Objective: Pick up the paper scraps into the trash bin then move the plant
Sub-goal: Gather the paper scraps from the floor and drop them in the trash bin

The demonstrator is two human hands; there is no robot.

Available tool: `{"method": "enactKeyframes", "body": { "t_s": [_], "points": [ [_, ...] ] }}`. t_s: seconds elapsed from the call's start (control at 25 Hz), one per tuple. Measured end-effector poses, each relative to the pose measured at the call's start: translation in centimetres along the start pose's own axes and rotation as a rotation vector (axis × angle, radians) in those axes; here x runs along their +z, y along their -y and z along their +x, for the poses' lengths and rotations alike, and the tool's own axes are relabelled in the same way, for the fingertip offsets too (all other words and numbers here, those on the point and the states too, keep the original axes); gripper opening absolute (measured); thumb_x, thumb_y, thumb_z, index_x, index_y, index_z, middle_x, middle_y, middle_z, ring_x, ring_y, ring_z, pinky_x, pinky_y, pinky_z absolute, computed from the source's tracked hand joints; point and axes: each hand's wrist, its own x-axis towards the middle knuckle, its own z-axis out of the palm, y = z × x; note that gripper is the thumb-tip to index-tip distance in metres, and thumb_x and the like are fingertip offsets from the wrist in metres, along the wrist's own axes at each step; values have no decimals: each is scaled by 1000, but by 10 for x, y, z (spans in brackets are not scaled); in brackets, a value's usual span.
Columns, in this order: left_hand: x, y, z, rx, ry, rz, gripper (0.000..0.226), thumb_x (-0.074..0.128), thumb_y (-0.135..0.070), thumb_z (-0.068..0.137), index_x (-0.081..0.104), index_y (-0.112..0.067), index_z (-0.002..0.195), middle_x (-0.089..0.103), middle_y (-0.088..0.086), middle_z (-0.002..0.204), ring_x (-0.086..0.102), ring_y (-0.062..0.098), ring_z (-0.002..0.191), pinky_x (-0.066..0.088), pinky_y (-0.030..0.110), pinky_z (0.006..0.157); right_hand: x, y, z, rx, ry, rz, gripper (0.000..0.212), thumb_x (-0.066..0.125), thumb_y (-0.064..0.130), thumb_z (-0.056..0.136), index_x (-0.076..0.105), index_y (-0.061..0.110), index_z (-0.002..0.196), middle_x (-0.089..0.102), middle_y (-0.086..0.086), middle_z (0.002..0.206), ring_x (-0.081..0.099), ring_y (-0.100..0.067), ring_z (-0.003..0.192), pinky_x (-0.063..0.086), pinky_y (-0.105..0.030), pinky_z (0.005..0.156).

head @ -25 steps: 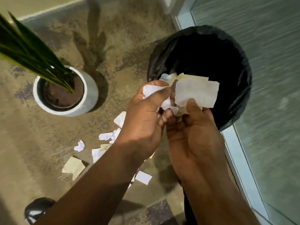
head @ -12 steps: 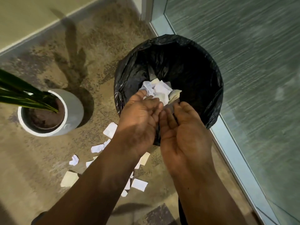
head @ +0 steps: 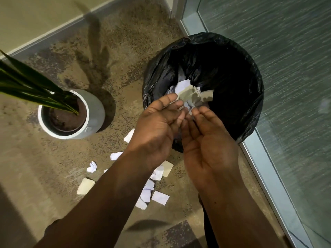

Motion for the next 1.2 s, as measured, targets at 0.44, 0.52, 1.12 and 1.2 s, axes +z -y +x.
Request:
{"method": "enactKeyframes", "body": {
  "t_s": [0.44, 0.52, 1.12, 1.2],
  "points": [
    [-241, 6, -13, 137, -359, 196, 21, 57, 6, 91, 62, -15, 87, 71, 3, 78, 65, 21, 75, 56, 29, 64, -30, -149, -18, 4, 260, -776, 16, 65, 15, 96, 72, 23, 108, 78, 1, 109, 74, -17, 103, 59, -26, 84],
    [-311, 27, -10, 18, -473, 279, 21, 59, 1, 91, 60, -19, 87, 66, 1, 79, 61, 22, 79, 54, 29, 66, -55, -182, -14, 31, 284, -1040, 11, 64, 23, 99, 71, 29, 102, 76, 7, 108, 72, -18, 104, 58, -29, 85],
    [-515, 107, 36, 93, -722, 1187, 63, 73, -12, 78, 50, -26, 135, 47, 8, 133, 44, 31, 122, 44, 44, 104, -51, -283, 232, -675, 479, -2575, 85, 80, 48, 78, 39, 13, 144, 44, -21, 148, 49, -42, 130, 46, -52, 104],
    [-516, 108, 43, 61, -753, 1273, 59, 72, -9, 80, 48, -22, 133, 51, 11, 132, 46, 32, 119, 45, 46, 102, -49, -284, 238, -698, 508, -2630, 80, 83, 31, 77, 41, 7, 141, 42, -27, 145, 46, -46, 130, 44, -53, 106]
  ]
}}
